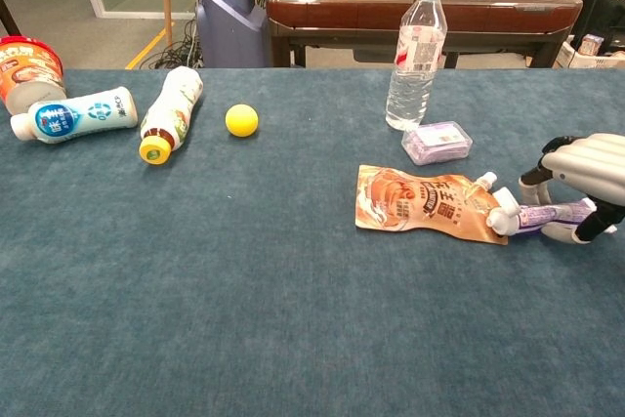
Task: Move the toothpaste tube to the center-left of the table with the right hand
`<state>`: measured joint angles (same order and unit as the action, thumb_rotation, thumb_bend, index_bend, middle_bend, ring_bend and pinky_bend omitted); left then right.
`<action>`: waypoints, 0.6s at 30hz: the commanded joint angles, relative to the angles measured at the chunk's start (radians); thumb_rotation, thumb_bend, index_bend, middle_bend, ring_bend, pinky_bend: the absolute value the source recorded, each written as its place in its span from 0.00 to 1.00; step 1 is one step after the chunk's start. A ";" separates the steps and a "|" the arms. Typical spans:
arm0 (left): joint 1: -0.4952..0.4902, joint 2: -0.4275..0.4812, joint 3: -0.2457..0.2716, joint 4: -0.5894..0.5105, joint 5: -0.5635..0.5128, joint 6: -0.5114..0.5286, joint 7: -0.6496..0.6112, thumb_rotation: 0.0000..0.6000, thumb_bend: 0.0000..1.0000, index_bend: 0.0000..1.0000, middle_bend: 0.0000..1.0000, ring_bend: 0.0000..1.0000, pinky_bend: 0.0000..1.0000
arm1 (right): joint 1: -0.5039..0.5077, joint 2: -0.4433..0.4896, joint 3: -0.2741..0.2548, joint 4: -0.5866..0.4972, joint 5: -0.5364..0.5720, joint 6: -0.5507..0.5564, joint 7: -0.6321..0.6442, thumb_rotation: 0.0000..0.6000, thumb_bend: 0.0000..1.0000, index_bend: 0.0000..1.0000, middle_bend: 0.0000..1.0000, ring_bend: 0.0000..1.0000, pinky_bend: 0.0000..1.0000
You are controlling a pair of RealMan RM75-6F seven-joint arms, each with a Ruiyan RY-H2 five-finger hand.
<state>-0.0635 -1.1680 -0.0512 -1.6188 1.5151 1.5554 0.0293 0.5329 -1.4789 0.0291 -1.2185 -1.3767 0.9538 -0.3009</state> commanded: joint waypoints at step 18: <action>-0.109 0.083 -0.016 -0.038 0.075 -0.115 -0.027 1.00 0.14 0.00 0.00 0.02 0.12 | 0.108 0.221 0.034 -0.234 -0.017 -0.138 0.089 1.00 0.67 0.82 0.71 0.54 0.23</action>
<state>-0.1554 -1.0964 -0.0644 -1.6538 1.5764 1.4579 0.0097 0.6145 -1.3065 0.0529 -1.3997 -1.3949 0.8515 -0.2284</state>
